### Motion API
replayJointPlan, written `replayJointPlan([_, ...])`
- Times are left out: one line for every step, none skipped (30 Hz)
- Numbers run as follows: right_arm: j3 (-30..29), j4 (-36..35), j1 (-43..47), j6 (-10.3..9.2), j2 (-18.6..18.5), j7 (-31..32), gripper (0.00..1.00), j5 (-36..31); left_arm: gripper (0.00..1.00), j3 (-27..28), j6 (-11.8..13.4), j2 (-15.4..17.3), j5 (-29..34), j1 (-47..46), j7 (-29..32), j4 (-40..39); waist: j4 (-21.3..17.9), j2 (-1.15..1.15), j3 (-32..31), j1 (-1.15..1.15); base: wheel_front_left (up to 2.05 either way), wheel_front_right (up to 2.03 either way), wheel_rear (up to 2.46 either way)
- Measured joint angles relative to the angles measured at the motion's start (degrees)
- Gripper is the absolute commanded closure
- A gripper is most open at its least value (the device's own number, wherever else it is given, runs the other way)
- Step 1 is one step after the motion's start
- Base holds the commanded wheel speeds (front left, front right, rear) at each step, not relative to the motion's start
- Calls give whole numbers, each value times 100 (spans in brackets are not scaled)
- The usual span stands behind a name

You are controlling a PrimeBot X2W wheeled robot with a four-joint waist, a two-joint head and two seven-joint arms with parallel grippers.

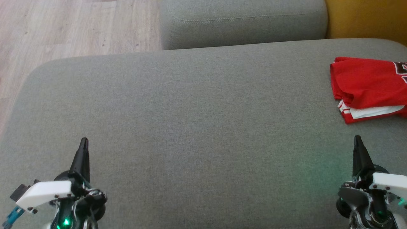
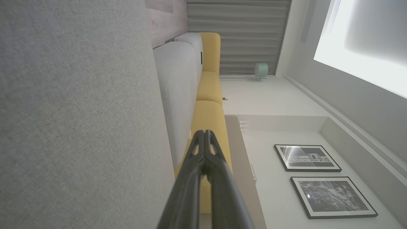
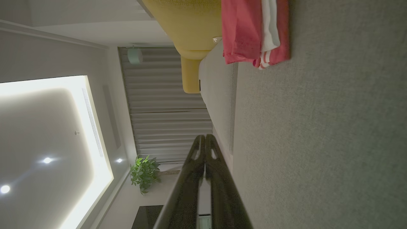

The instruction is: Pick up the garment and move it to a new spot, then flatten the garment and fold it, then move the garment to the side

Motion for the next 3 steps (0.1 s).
replayJointPlan([-1, 0, 0, 0, 0, 0, 100, 0, 100, 1, 0, -1, 0, 0, 1, 0, 0, 0, 0, 0, 0, 0, 0])
replayJointPlan([-1, 0, 0, 0, 0, 0, 100, 0, 100, 2, 0, -1, 0, 0, 1, 0, 0, 0, 0, 0, 0, 0, 0])
replayJointPlan([-1, 0, 0, 0, 0, 0, 100, 0, 100, 2, 0, -1, 0, 0, 1, 0, 0, 0, 0, 0, 0, 0, 0])
